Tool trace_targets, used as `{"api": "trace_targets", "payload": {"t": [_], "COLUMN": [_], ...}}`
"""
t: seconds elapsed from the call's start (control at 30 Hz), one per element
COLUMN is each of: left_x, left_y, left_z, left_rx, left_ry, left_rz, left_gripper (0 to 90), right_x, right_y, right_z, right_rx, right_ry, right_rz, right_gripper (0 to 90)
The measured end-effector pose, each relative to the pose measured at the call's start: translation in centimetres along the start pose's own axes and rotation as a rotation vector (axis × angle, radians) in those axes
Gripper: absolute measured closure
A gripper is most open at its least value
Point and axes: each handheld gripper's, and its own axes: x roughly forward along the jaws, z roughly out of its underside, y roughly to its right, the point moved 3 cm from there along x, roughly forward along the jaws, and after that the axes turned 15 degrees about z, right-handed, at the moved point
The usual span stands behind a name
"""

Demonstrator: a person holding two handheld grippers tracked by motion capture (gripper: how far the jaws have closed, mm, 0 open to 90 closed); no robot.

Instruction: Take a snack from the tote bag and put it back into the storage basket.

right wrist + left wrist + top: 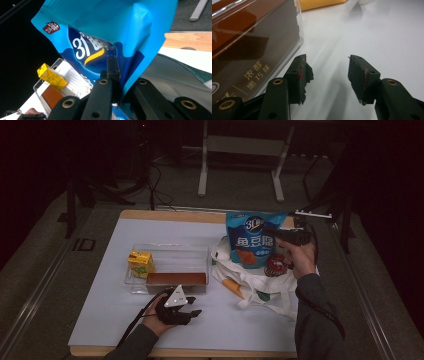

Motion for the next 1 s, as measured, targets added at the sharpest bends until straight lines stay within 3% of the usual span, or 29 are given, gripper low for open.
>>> {"api": "trace_targets", "payload": {"t": [1.0], "left_x": [0.0], "left_y": [0.0], "left_z": [0.0], "left_rx": [-0.004], "left_ry": [0.001], "left_rz": [-0.003], "left_gripper": [49.2], "right_x": [-2.5], "right_y": [-2.5], "right_z": [-2.3], "right_rx": [0.025], "right_ry": [0.052], "right_rz": [-0.026], "right_gripper": [89.8]}}
